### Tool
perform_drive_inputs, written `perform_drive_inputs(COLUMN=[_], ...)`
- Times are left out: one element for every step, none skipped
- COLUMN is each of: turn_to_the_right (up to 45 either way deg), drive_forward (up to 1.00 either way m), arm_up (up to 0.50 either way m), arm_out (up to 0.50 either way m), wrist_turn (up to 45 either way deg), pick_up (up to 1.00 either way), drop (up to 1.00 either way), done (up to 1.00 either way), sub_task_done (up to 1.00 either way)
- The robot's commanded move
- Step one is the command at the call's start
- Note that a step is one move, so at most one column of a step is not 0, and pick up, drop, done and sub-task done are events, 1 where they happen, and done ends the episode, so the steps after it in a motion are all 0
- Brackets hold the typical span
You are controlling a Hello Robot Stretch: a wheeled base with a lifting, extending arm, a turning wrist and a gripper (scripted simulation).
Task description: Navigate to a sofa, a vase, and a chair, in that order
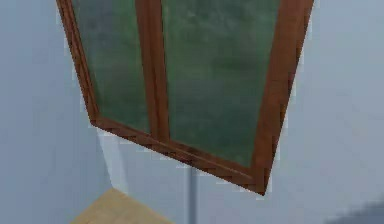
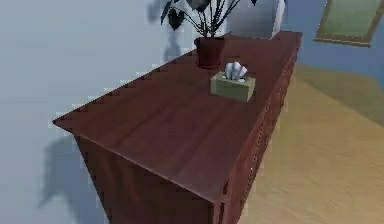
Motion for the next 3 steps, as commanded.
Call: perform_drive_inputs(turn_to_the_right=[-45.0,-39.0,0.0], drive_forward=[0.0,0.0,0.05], arm_up=[0.0,0.0,0.0], arm_out=[0.0,0.0,0.0], wrist_turn=[0.0,0.0,0.0], pick_up=[0.0,0.0,0.0], drop=[0.0,0.0,0.0], done=[0.0,0.0,0.0], sub_task_done=[0.0,0.0,0.0])
